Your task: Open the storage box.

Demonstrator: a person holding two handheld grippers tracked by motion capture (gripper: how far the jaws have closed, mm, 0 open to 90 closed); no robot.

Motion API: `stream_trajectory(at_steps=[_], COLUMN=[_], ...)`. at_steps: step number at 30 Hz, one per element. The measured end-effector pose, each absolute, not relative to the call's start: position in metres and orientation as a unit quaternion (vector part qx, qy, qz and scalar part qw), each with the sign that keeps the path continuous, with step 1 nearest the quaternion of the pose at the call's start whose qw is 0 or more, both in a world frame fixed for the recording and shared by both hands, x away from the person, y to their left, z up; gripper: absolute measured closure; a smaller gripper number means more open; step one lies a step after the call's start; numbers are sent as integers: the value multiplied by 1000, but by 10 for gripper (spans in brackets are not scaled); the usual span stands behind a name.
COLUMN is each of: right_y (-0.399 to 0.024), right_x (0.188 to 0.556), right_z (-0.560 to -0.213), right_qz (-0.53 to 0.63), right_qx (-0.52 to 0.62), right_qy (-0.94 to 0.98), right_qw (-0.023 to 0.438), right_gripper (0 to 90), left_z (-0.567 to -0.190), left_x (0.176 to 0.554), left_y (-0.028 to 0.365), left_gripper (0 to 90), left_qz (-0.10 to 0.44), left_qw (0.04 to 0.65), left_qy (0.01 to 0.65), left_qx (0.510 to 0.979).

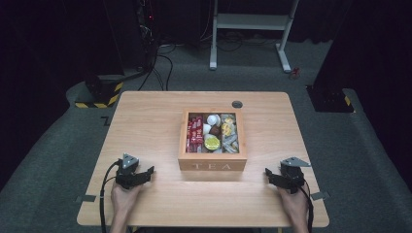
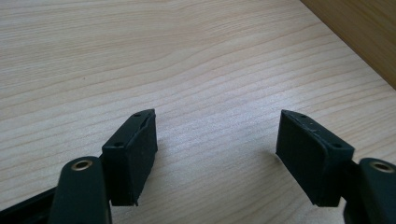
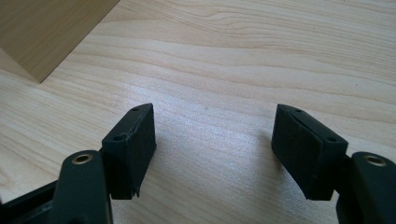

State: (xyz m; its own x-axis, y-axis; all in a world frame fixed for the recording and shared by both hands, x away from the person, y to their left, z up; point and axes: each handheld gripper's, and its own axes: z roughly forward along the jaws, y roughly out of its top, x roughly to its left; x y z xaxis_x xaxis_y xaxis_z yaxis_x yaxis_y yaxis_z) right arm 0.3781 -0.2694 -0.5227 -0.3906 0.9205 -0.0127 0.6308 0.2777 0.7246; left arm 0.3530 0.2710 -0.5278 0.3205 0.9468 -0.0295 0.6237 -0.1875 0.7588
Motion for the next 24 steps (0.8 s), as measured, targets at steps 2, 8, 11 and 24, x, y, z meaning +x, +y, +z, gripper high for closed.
stream_trajectory(at_steps=[2, 8, 11, 24], right_y=[-270, -270, -270, -269], right_x=[378, 378, 378, 378], right_z=[-523, -523, -523, -523], right_qz=[325, 325, 325, 325], right_qx=[504, 504, 504, 505], right_qy=[768, 768, 768, 768], right_qw=[223, 223, 223, 222], right_gripper=[305, 305, 305, 303], left_z=[-528, -527, -525, -518], left_x=[353, 348, 346, 336], left_y=[271, 269, 267, 254], left_gripper=[297, 316, 337, 400], left_qz=[234, 224, 220, 195], left_qw=[347, 359, 367, 387], left_qy=[534, 527, 518, 490], left_qx=[735, 738, 741, 756])
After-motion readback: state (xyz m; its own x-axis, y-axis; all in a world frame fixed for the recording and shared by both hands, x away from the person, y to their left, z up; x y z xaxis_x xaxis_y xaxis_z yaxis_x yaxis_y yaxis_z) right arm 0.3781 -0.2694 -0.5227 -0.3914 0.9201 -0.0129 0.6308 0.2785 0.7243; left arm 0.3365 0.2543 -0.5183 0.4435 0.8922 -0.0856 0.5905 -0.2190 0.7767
